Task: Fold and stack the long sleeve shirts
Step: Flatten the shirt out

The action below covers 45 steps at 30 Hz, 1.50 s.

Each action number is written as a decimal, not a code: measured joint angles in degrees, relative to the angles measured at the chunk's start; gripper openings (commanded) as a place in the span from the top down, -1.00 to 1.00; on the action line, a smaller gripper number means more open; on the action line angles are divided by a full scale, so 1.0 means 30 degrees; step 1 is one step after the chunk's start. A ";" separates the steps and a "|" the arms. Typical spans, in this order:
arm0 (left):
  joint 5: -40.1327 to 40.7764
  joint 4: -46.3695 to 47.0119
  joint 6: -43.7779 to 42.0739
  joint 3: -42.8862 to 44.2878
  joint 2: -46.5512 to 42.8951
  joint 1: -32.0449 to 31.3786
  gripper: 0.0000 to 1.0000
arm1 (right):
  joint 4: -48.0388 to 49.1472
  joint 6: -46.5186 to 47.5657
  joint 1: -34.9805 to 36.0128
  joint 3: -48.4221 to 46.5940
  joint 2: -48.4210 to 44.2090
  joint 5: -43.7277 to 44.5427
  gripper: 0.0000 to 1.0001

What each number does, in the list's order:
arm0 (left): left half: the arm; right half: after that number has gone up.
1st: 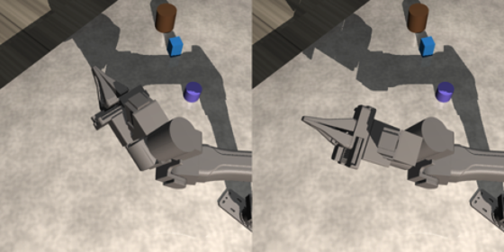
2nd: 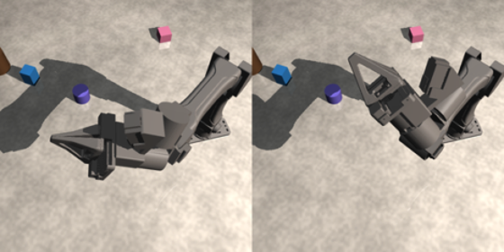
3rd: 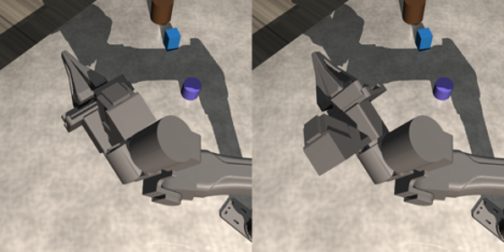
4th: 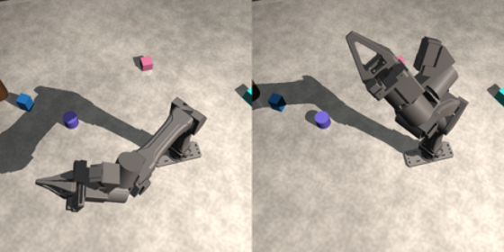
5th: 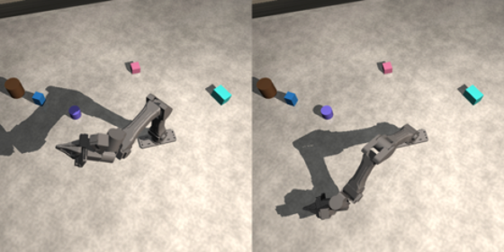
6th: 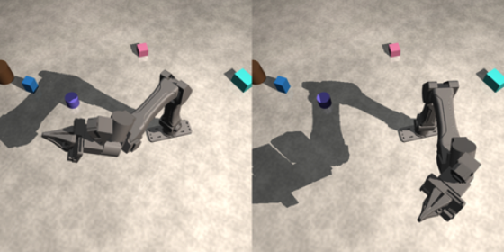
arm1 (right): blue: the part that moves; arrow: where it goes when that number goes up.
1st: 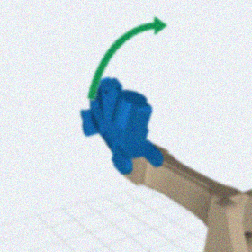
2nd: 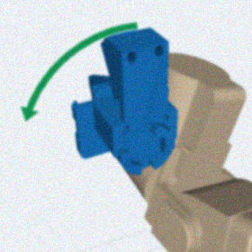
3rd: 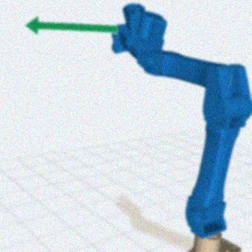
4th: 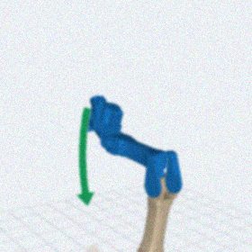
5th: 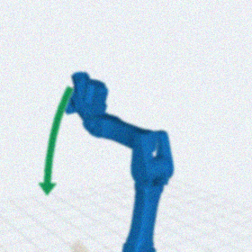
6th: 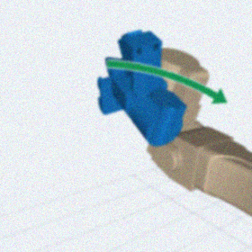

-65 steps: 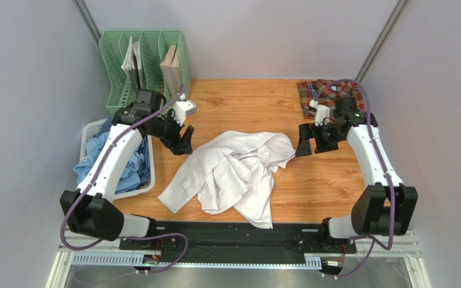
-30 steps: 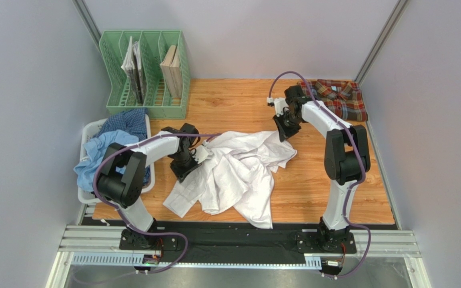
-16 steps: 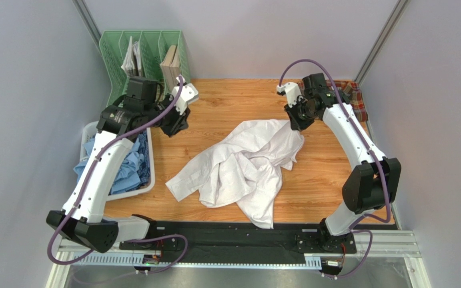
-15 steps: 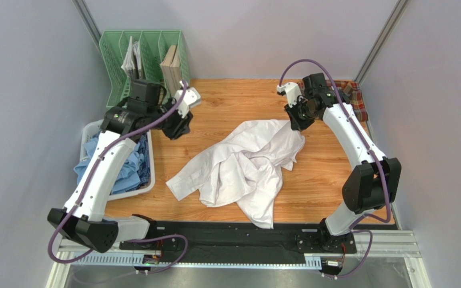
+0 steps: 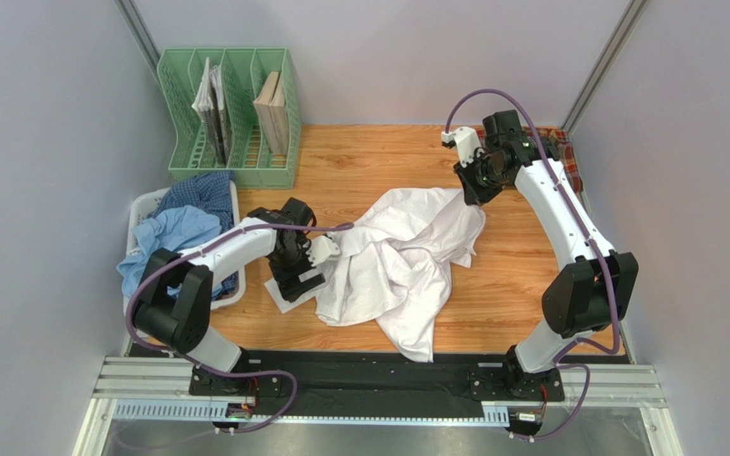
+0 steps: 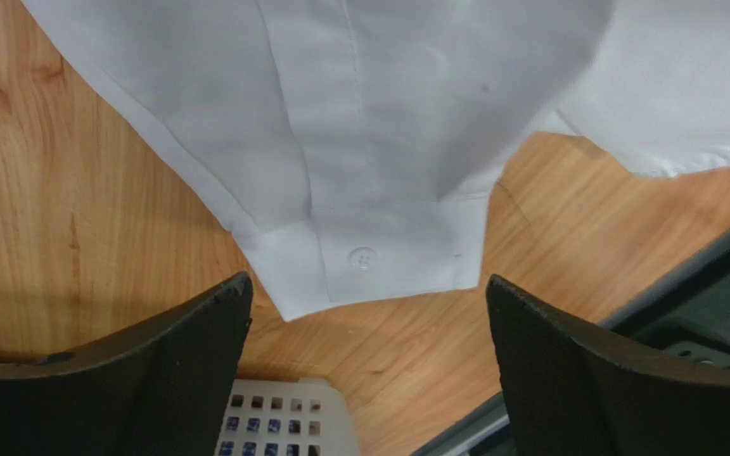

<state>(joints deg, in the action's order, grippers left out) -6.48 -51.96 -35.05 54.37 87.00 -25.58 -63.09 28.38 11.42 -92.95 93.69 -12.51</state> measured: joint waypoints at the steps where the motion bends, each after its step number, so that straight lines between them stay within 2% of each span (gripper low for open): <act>1: 0.0277 0.0444 -0.0087 -0.0124 0.0277 -0.0240 -0.99 | -0.0066 0.0000 0.0007 0.0000 0.0000 0.0000 1.00; 4: 0.1071 0.1596 -0.0219 -0.0546 0.1479 -0.0976 -0.97 | -0.0248 0.0000 0.0007 0.0000 0.0000 -0.0015 1.00; 6: 0.2062 0.1792 -0.0306 -0.0459 0.2157 -0.1406 -0.89 | -0.0372 0.0000 0.0007 0.0000 0.0000 -0.0044 1.00; 9: 0.2404 0.1719 -0.0430 -0.0306 0.2353 -0.1596 -0.38 | -0.0415 0.0000 0.0007 0.0000 0.0000 -0.0182 1.00; 10: 0.2455 0.1668 -0.0459 -0.0160 0.2484 -0.1596 0.16 | -0.0423 0.0007 0.0007 0.0000 0.0000 -0.0219 1.00; 12: 0.2637 0.1559 -0.0459 0.0211 0.2849 -0.1581 0.77 | -0.0466 0.0007 0.0007 0.0000 0.0000 -0.0291 1.00; 13: 0.2769 0.1581 -0.0532 0.0386 0.2980 -0.1559 1.00 | -0.0466 0.0015 0.0007 0.0000 -0.0007 -0.0306 1.00; 14: 0.2812 0.1588 -0.0525 0.0539 0.3031 -0.1523 1.00 | -0.0466 0.0015 0.0007 0.0000 -0.0007 -0.0321 1.00; 18: 0.1049 0.0321 -0.0058 0.2718 0.3038 -0.0058 1.00 | -0.0488 0.0080 -0.0015 0.0000 -0.0015 -0.0372 1.00; 20: -0.1144 -0.1180 0.0335 0.6251 0.3024 0.1566 1.00 | -0.0481 0.0160 -0.0051 0.0051 -0.0058 -0.0466 1.00; 23: -0.4197 -0.1443 0.0772 1.1045 0.2091 0.3075 1.00 | -0.0437 0.0321 -0.0124 0.0568 -0.0328 -0.0663 1.00; 26: -0.7125 -0.1450 0.2244 1.5307 0.0357 0.3257 1.00 | -0.0532 0.0561 -0.0124 0.1523 -0.0750 -0.1158 1.00; 28: -0.8029 -0.1355 0.3242 1.7566 0.0175 0.3009 1.00 | -0.0692 0.0758 -0.0124 0.2106 -0.1049 -0.1727 1.00; 32: -0.8648 0.0627 0.6404 2.3125 0.2477 0.2674 1.00 | -0.1953 0.1945 -0.0124 0.3198 -0.1982 -0.3162 1.00; 34: -0.8000 0.1406 0.7817 2.5507 0.4867 0.2703 0.75 | -0.2747 0.2761 -0.0124 0.3650 -0.2565 -0.3898 1.00; 35: -0.7694 0.1661 0.8255 2.6913 0.6273 0.2696 0.52 | -0.3067 0.3089 -0.0124 0.3847 -0.2863 -0.4167 1.00; 36: -0.7337 0.2084 0.8466 2.7911 0.7453 0.2659 0.05 | -0.3432 0.3497 -0.0124 0.4065 -0.3220 -0.4612 1.00; 38: -0.6062 0.2667 0.8510 2.9077 1.0404 0.2441 -0.11 | -0.4014 0.4218 -0.0124 0.4291 -0.3956 -0.5472 1.00; 40: -0.4794 0.1581 0.8378 2.9551 1.3143 0.2149 -0.22 | -0.4313 0.4750 -0.0124 0.4284 -0.4816 -0.6455 1.00; 41: -0.4466 0.0678 0.8247 2.9995 1.4222 0.2018 -0.41 | -0.4386 0.4881 -0.0124 0.4255 -0.5151 -0.6776 1.00; 42: -0.4226 -0.0423 0.8116 3.0265 1.5365 0.1836 -0.98 | -0.4510 0.4969 -0.0182 0.4175 -0.5501 -0.7227 1.00; 43: -0.4233 -0.1231 0.8007 2.9929 1.5824 0.1749 -0.98 | -0.4663 0.5005 -0.0299 0.4007 -0.5843 -0.7679 1.00; 45: -0.5129 -0.2477 0.7701 2.7124 1.5387 0.1734 -0.98 | -0.4765 0.4918 -0.0750 0.3716 -0.6193 -0.8393 1.00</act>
<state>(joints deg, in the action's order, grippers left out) -21.87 -59.40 -11.94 135.74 133.16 -20.38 -77.38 43.13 9.17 -81.80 75.11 -37.69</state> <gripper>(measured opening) 0.956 0.005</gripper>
